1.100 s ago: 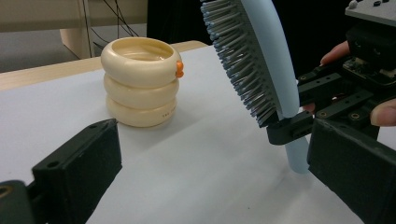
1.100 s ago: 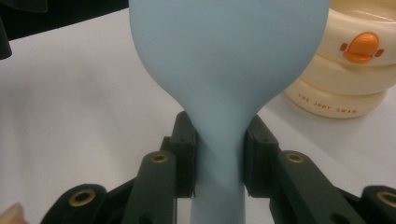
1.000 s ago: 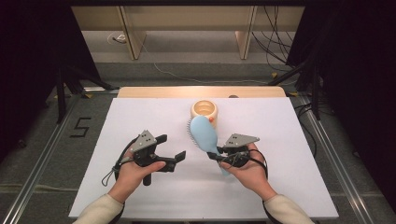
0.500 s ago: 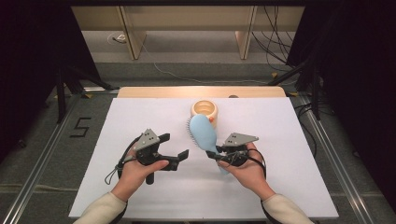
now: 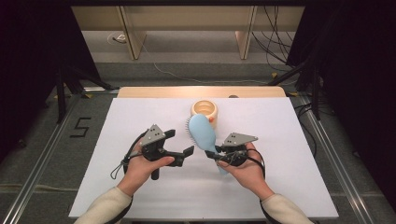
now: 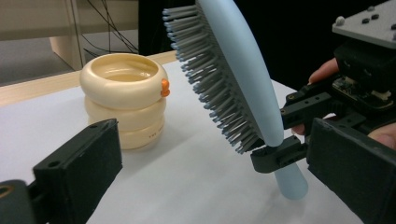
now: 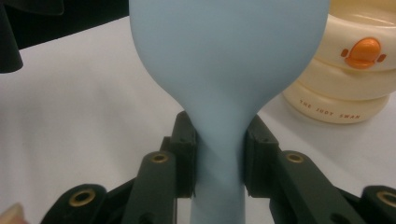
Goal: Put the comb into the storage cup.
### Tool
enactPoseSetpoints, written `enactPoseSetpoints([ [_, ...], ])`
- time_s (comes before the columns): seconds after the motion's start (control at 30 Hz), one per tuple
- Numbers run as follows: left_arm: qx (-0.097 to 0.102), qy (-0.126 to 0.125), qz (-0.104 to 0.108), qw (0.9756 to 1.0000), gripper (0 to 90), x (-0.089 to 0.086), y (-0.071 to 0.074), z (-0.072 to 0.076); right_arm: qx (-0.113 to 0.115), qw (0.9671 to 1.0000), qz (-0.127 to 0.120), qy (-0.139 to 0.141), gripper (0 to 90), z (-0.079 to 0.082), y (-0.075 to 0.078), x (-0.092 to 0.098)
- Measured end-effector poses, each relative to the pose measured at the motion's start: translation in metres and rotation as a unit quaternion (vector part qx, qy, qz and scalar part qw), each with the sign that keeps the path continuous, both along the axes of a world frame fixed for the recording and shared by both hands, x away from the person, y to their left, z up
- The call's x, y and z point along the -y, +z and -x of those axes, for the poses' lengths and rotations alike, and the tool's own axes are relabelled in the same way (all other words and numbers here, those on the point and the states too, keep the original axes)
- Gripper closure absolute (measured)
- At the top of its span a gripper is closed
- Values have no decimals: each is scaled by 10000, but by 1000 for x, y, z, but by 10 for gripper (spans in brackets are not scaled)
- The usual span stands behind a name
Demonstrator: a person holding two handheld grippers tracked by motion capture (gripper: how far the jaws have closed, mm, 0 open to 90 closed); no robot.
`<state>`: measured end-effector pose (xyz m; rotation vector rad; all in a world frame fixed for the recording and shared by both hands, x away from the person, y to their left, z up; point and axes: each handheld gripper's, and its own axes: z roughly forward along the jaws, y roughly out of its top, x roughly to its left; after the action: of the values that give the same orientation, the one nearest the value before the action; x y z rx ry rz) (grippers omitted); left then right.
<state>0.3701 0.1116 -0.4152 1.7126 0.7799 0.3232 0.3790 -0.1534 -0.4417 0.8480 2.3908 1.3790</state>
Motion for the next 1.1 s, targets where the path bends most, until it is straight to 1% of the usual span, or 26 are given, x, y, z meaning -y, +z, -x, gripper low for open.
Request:
enactPoseSetpoints([
  [0.1,15,-43,-9,10000,14,3,1,-1,2,10000,1,-6,704,0,0,0],
  [0.27,29,-45,11,10000,10,7,3,-5,-5,10000,-18,-12,704,0,0,0],
  [0.33,50,-89,-32,9999,3,8,3,-6,3,10000,-15,-10,704,0,0,0],
  [0.4,21,-62,-60,10000,0,10,4,-7,2,10000,-16,-9,704,0,0,0],
  [0.47,-15,-47,-46,10000,0,11,4,-8,-7,10000,-18,-9,704,0,0,0],
  [0.57,4,-84,-72,9999,0,14,3,-9,-3,10000,-19,-6,704,0,0,0],
  [0.67,21,-71,-25,10000,0,16,5,-10,-5,10000,-27,-3,704,0,0,-1],
  [1.1,79,-79,43,9999,0,23,8,-17,-21,10000,-59,-17,704,0,-1,-2],
])
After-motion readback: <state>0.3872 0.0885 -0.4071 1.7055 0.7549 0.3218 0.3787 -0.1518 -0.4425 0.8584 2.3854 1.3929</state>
